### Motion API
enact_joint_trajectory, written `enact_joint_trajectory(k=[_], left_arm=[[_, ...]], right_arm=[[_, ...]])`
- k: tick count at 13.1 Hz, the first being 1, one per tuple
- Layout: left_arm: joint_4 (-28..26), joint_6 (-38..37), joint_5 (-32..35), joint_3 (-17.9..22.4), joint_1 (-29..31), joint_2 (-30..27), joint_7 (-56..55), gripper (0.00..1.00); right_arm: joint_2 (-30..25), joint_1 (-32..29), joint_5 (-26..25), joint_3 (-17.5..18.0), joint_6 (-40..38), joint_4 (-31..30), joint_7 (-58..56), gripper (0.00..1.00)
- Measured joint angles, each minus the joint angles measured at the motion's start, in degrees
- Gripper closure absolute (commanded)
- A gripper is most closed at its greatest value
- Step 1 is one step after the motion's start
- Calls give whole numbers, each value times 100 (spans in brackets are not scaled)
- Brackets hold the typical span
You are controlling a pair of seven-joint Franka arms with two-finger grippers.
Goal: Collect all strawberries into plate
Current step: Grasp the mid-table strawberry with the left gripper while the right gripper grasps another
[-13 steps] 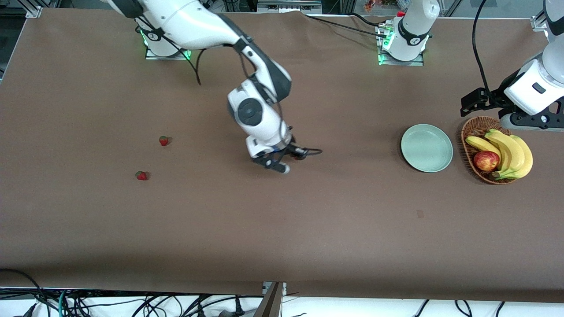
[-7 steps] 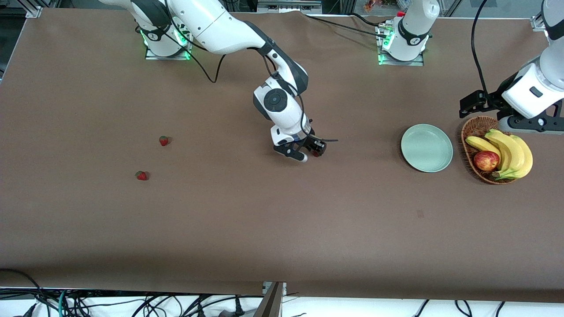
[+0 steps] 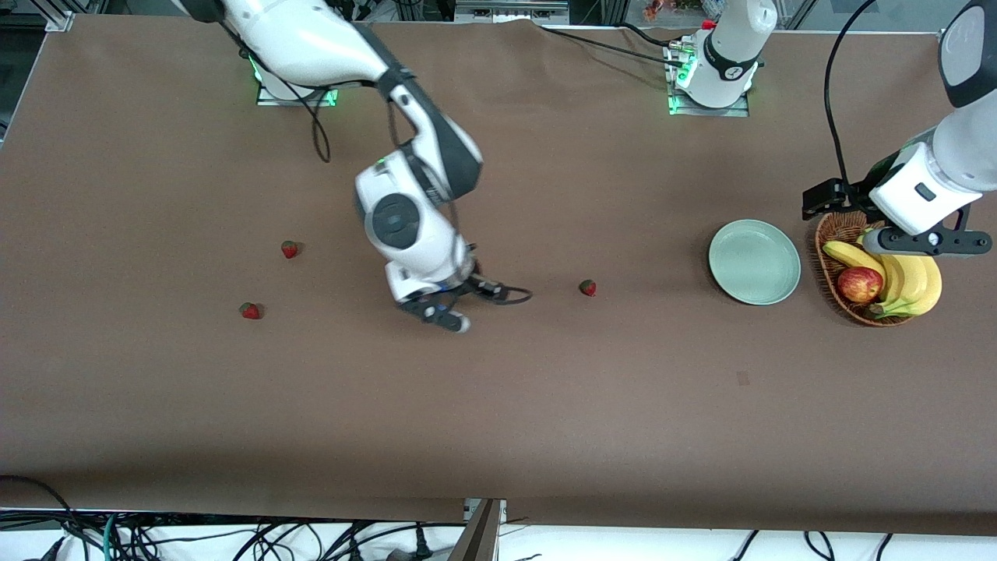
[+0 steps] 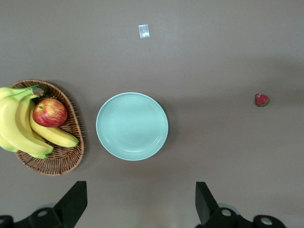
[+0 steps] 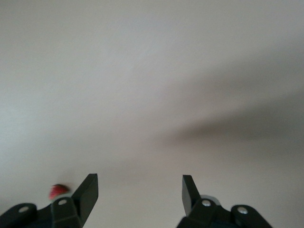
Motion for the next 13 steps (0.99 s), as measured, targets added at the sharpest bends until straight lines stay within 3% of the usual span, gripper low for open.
enact_joint_trajectory(k=[2,5,10,13], left_arm=[[-258,236,-15,-62,-19,19,-230,0],[-857,929,-27,-550,-51,10,-927,0],[-1802,2621,-29,-1666,-124,89,-2655,0],[-1896,3537,-29,-2124,-175,586,-3542,0]], right_arm=[[-194,-497,-4,-161,-715,-9,-1126,21],[-226,-738,-6,-968,-1169,-234,-2887,21],[-222,-757,-2,-2263,-894,-1176,-5338,21],[-222,-806,93,-2598,-241,-1850,-6249,21]])
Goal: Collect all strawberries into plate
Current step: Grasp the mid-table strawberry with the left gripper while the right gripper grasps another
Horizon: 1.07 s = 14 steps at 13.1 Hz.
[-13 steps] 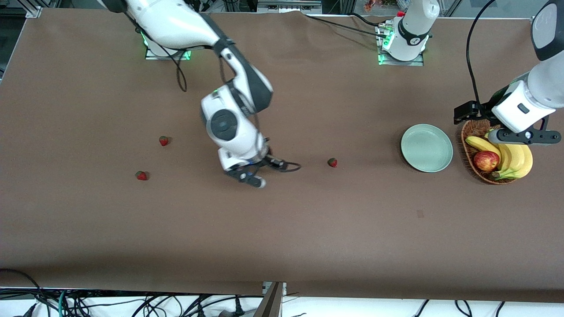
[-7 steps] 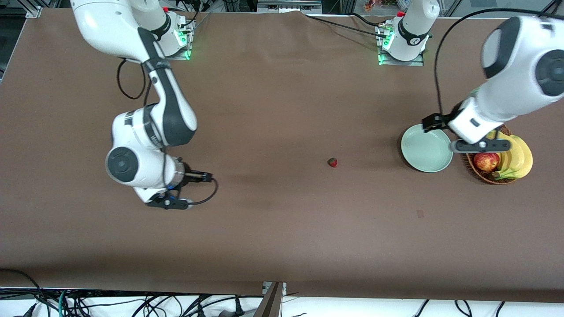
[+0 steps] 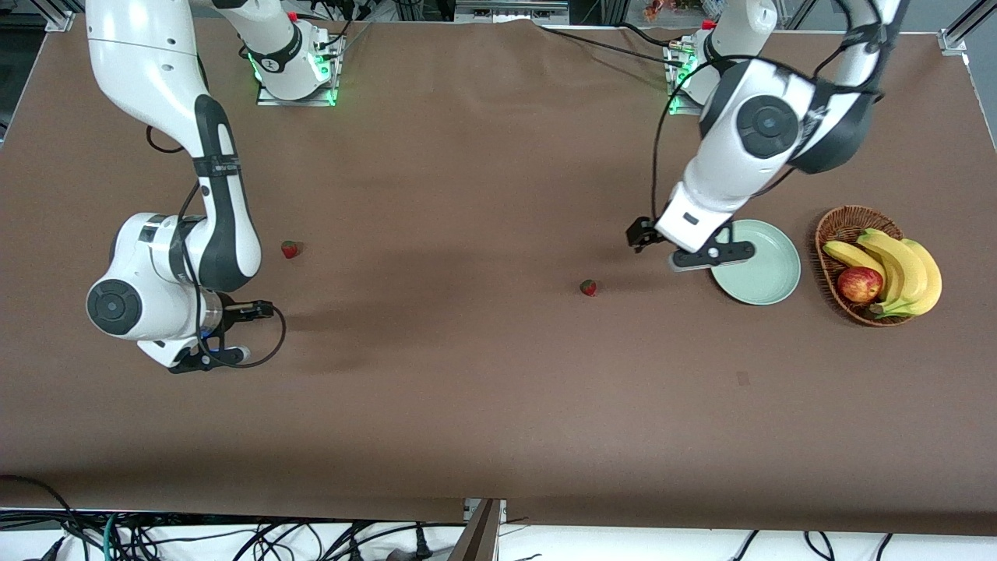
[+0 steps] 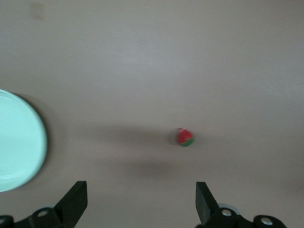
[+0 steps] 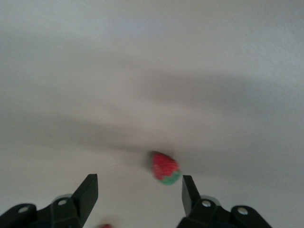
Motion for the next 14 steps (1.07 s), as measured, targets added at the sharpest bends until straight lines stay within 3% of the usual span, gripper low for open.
enact_joint_trajectory(k=[4,8,11,14], left_arm=[[29,1040,580,-47,-245,984,-821,0],[581,1204,1475,-51,-555,2038,-2072,0],[803,1360,1779,-38,-603,2545,-2531,2],[830,1412,1781,-14,-598,2685,-2656,35]], right_arm=[[0,-74,265,-14,553,-566,-613,24],[1,-154,375,-17,757,-715,-879,48],[14,-196,447,-14,840,-736,-962,54],[60,-196,690,-7,884,-776,-1114,59]])
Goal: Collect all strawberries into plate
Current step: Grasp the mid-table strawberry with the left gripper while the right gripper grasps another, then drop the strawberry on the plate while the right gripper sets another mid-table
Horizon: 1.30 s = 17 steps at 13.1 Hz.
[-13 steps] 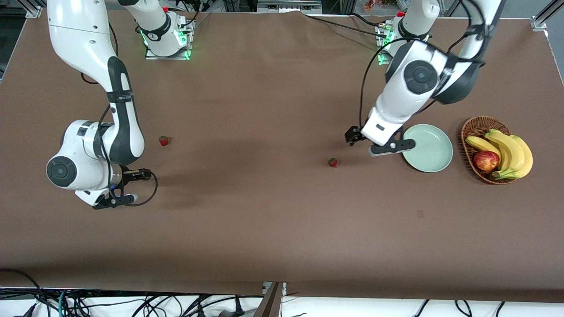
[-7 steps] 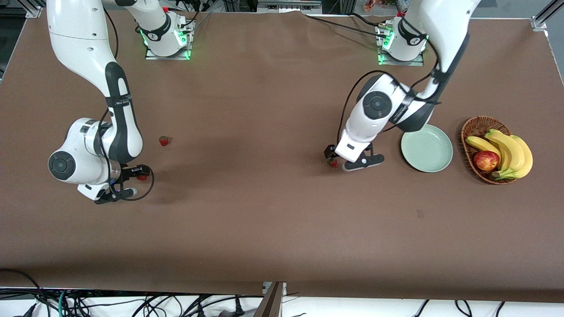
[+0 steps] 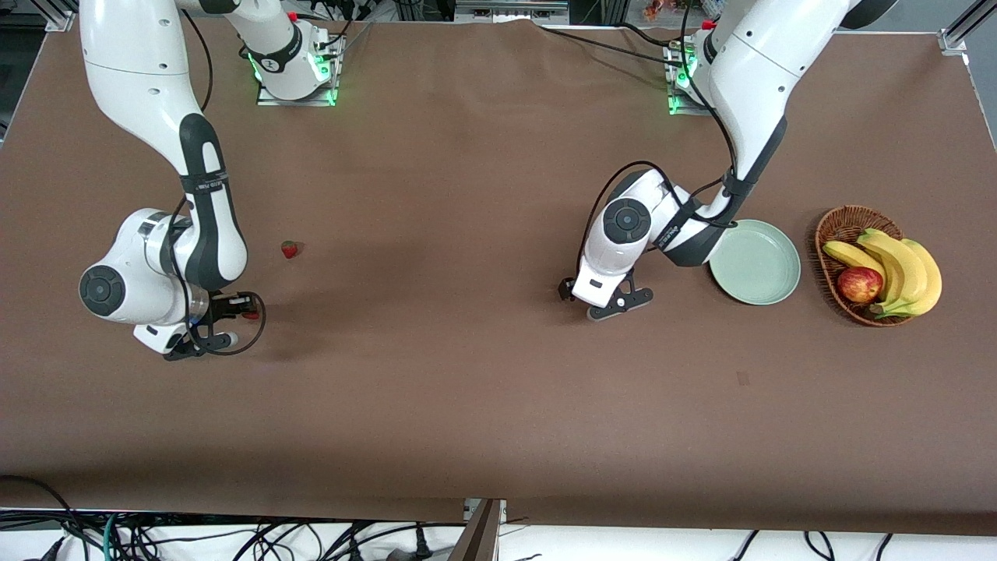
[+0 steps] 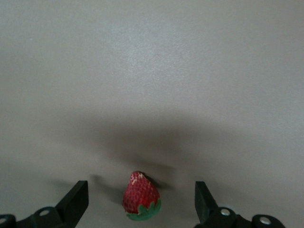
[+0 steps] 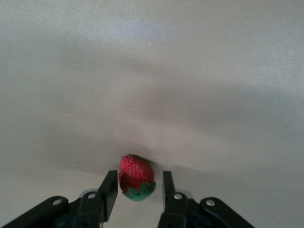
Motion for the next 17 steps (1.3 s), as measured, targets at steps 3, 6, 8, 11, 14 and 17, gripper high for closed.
enact_joint_trajectory(k=[3,6,8,11,14,17], left_arm=[[4,-14,0,-8,0,-1,-177,53],[2,-30,0,-17,0,-1,-243,64],[34,-175,0,-24,0,-20,-269,70],[428,-890,-113,-31,47,-169,-167,72],[1219,-2170,-1012,25,277,-444,966,73],[1655,-3436,-1739,552,668,-1041,2687,74]], right_arm=[[23,-2,62,3,6,-1,-27,83],[2,9,80,15,-15,63,-21,88],[-28,39,108,43,-308,270,163,88],[-62,171,124,163,-1035,904,1047,88],[-67,794,146,225,-1330,1331,2620,87],[-58,1617,474,250,-1325,1372,4123,86]])
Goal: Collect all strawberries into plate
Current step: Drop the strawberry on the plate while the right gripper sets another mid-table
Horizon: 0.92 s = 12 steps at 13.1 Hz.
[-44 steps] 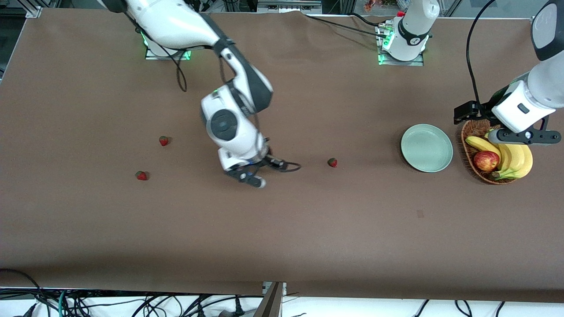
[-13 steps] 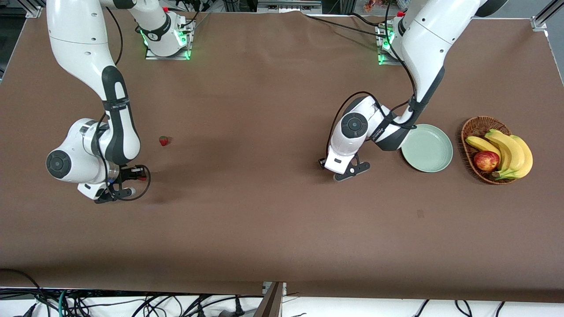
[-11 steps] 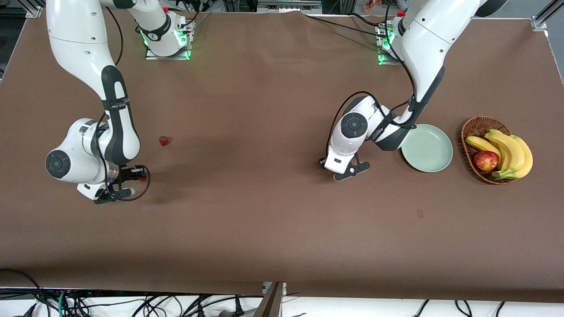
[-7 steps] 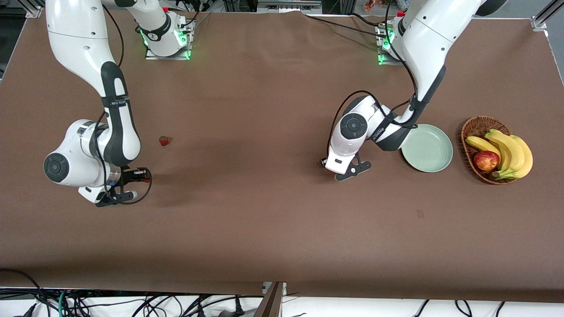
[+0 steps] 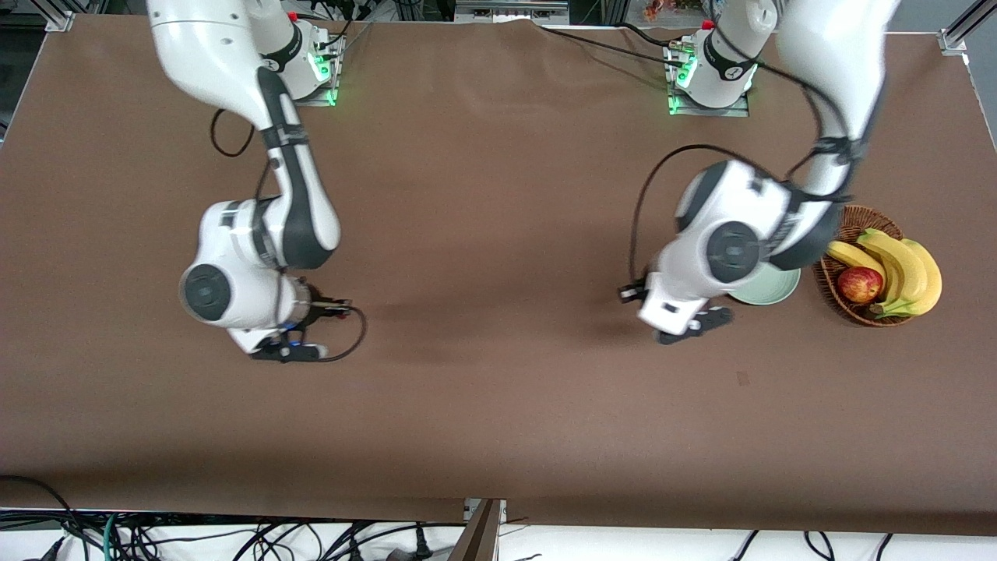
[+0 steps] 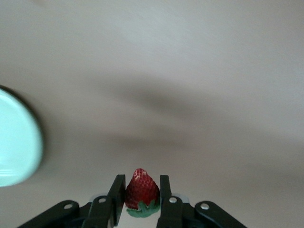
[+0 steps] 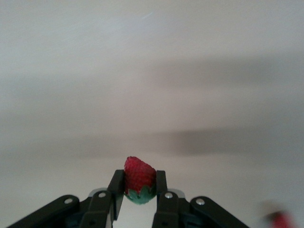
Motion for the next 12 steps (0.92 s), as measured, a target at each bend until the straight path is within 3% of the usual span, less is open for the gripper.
enact_joint_trajectory(k=[3,6,10,12], left_arm=[[-122,-647,-219,898,93,-527,1715,74],[-851,-497,-229,1705,112,-867,3212,74],[-2776,1438,-234,2491,144,-1306,4555,74],[-3712,2578,-234,2622,173,-1380,4852,74]], right_arm=[[21,839,186,26,219,16,1477,86],[91,1740,192,48,750,19,2997,85],[400,2826,196,150,1635,19,4669,80],[554,3158,196,334,2089,19,5250,66]])
